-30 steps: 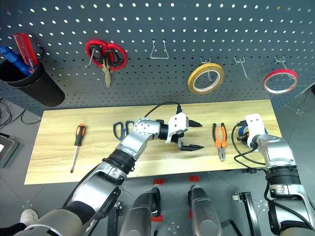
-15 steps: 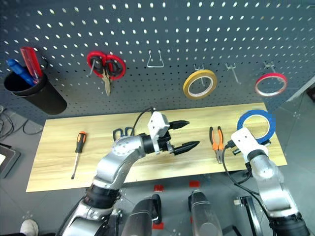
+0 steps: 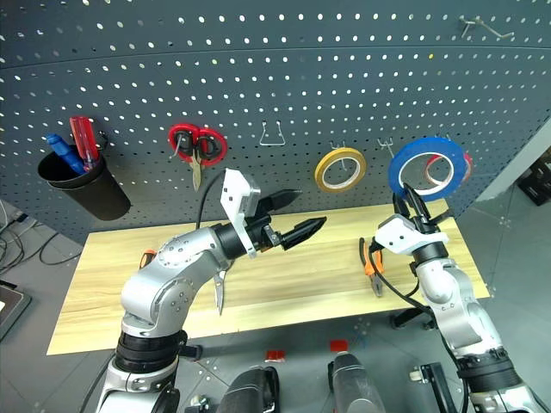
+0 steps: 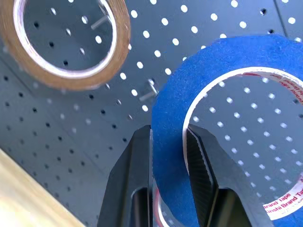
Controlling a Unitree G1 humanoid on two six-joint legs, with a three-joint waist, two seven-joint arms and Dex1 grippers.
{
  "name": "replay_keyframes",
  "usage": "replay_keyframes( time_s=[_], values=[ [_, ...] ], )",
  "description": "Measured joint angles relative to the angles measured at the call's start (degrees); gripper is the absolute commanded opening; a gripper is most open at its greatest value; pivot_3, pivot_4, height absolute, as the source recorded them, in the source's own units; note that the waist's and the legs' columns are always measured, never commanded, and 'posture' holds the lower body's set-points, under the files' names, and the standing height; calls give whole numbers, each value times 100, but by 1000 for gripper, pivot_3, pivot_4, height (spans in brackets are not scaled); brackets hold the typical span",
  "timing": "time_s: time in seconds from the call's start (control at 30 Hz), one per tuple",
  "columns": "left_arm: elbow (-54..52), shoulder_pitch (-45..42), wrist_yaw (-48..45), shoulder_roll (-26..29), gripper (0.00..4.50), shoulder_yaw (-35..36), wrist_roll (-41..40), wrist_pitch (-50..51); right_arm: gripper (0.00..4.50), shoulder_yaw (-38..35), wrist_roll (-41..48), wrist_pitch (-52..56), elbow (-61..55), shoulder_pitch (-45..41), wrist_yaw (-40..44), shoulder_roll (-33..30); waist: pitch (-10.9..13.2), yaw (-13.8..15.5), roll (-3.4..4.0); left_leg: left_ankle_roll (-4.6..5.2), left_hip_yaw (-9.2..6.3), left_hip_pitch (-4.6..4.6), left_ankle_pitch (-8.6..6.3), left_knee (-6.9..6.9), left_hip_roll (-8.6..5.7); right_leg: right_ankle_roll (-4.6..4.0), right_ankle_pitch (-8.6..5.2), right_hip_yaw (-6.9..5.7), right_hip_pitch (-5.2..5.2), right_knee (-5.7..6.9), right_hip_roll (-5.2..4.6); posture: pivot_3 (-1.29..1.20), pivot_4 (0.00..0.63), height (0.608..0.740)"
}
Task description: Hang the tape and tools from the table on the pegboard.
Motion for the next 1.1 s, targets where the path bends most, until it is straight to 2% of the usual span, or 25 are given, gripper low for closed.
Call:
replay_keyframes(
  time_s=[0.37,0.53,0.77,0.83,0.9,1.1],
  values=[
    [354,-157,241,-7,4500,-48,141,-393,691,213,241,-1096,1635,-1126,391,221,-42,-103,2,1,1,8,0,3,3,-1,0,0,5,9,-1,-237,144,740],
    [350,-157,313,13,4500,-50,140,-401,691,216,554,-1177,2536,-1636,880,364,-44,-128,1,2,-3,45,0,1,7,-1,0,-4,49,7,0,-221,147,740],
    [338,-156,363,76,4500,-50,139,-400,691,199,970,-1142,3276,-2004,1324,550,-45,-122,2,2,-8,47,-1,4,6,-1,0,-8,57,12,-2,-203,151,740],
    [322,-154,379,82,4500,-50,139,-400,1404,162,1054,-1090,3348,-2030,1374,584,-45,-122,2,2,-8,47,-1,5,6,-1,0,-9,57,12,-2,-198,153,740],
    [315,-147,403,82,4500,-50,139,-397,1900,96,1157,-1031,3359,-2030,1418,647,-45,-121,2,2,-8,47,-1,5,6,-1,0,-9,57,13,-2,-196,155,740],
    [298,-134,464,127,4500,-55,138,-395,3949,78,1258,-886,3265,-1884,1504,700,-46,-111,3,3,-9,47,-1,6,6,-1,0,-9,58,15,-3,-198,158,740]
  ],
)
